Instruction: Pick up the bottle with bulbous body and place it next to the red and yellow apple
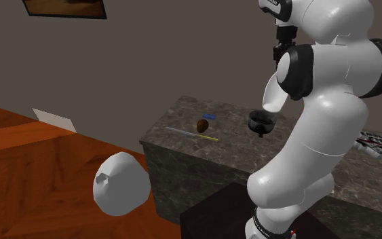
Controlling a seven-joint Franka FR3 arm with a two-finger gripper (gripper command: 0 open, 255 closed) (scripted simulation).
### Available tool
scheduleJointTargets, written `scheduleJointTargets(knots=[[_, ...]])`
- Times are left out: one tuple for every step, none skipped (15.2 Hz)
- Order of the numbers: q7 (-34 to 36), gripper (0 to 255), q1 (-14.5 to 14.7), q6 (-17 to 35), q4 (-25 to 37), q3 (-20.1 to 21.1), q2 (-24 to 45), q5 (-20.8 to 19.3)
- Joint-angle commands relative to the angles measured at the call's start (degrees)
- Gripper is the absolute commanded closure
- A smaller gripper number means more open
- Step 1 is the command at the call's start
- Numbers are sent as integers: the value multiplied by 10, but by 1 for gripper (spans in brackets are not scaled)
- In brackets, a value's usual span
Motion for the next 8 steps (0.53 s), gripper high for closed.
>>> scheduleJointTargets(knots=[[-35, 255, -15, 2, 19, -19, 17, 3], [-52, 255, -23, 3, 31, -28, 29, 6], [-69, 255, -32, 3, 44, -37, 41, 10], [-86, 255, -41, 3, 59, -46, 54, 15], [-104, 255, -51, 2, 74, -54, 68, 21], [-121, 255, -62, 1, 91, -63, 84, 28], [-139, 255, -73, -1, 110, -71, 100, 35], [-156, 255, -86, -3, 130, -79, 118, 44]])
